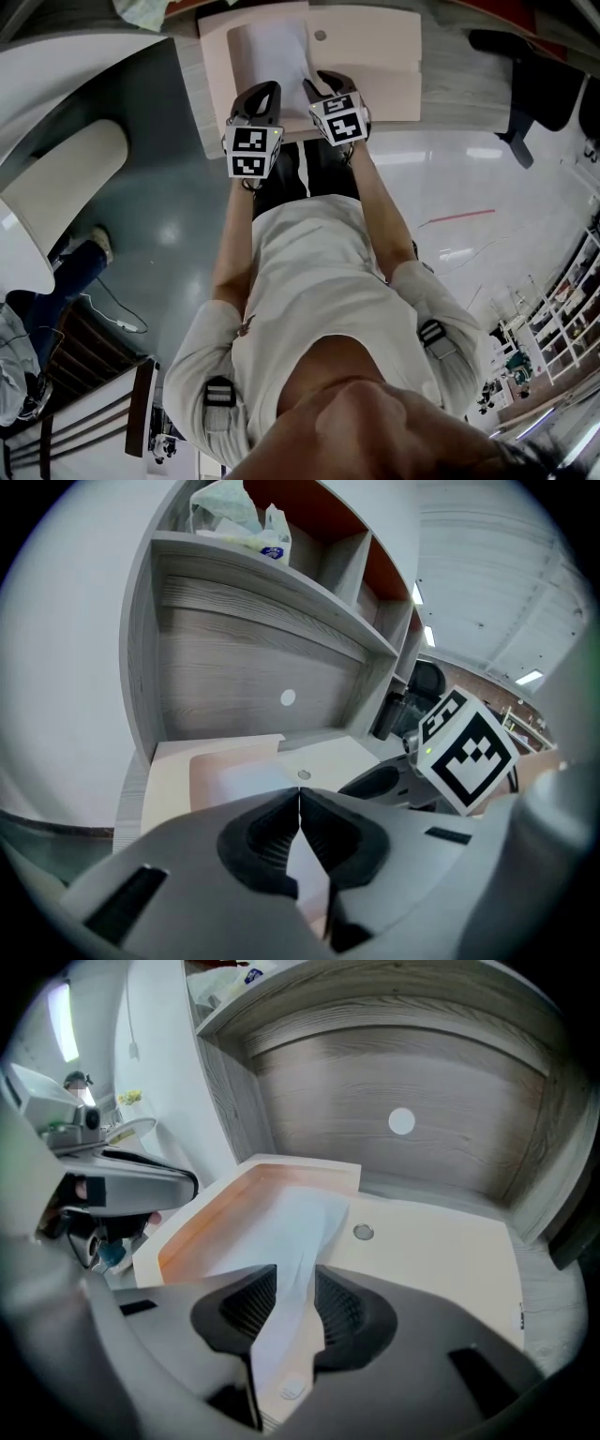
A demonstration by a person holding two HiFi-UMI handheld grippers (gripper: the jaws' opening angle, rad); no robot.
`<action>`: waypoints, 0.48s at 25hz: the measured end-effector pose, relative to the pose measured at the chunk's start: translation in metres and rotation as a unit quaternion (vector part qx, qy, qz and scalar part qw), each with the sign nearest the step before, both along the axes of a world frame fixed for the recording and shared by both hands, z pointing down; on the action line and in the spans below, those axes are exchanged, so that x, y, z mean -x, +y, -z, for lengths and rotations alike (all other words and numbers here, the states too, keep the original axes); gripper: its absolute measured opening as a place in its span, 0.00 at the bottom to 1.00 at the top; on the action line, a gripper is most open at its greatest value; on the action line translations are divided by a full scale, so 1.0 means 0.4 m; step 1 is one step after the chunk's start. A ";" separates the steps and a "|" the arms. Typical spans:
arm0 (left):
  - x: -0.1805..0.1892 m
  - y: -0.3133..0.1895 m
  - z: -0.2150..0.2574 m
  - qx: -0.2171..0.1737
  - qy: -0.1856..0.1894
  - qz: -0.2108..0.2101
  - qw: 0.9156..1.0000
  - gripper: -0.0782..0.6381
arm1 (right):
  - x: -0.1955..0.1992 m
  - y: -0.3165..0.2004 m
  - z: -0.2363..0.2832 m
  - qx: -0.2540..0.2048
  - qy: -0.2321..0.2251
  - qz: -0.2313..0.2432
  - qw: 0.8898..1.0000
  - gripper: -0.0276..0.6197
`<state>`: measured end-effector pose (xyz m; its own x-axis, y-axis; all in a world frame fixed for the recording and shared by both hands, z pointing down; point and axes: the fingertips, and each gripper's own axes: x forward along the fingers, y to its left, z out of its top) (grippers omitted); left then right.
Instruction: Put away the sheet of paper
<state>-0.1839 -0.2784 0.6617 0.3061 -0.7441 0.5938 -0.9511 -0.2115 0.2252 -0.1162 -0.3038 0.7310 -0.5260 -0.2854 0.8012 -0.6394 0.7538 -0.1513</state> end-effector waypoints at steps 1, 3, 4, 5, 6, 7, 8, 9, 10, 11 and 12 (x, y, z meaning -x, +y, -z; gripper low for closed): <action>-0.001 0.002 0.004 -0.002 0.000 -0.001 1.000 0.14 | -0.003 0.002 0.005 -0.003 -0.001 -0.001 1.000 0.27; -0.004 0.005 0.011 -0.006 -0.002 -0.005 1.000 0.14 | -0.010 0.007 0.015 -0.008 -0.003 -0.003 1.000 0.27; -0.004 0.006 0.015 -0.008 -0.003 -0.007 1.000 0.14 | -0.013 0.010 0.021 -0.011 -0.005 -0.004 1.000 0.27; -0.003 0.008 0.021 -0.010 -0.004 -0.009 1.000 0.14 | -0.014 0.013 0.030 -0.014 -0.008 -0.005 1.000 0.26; -0.001 0.008 0.027 -0.012 -0.006 -0.010 1.000 0.14 | -0.015 0.016 0.042 -0.016 -0.012 -0.006 1.000 0.26; 0.002 0.008 0.034 -0.014 -0.008 -0.010 1.000 0.14 | -0.016 0.020 0.055 -0.018 -0.014 -0.006 1.000 0.26; 0.005 0.008 0.042 -0.015 -0.010 -0.010 1.000 0.14 | -0.017 0.023 0.067 -0.020 -0.017 -0.007 1.000 0.26; 0.009 0.008 0.049 -0.017 -0.011 -0.010 1.000 0.14 | -0.019 0.027 0.080 -0.022 -0.021 -0.008 1.000 0.26; 0.011 0.006 0.056 -0.020 -0.013 -0.011 1.000 0.14 | -0.020 0.029 0.093 -0.023 -0.025 -0.009 0.999 0.25; 0.014 0.004 0.064 -0.024 -0.015 -0.011 1.000 0.14 | -0.021 0.030 0.108 -0.026 -0.032 -0.011 0.999 0.24; 0.016 0.003 0.073 -0.027 -0.016 -0.012 0.999 0.14 | -0.021 0.030 0.126 -0.029 -0.039 -0.012 0.999 0.24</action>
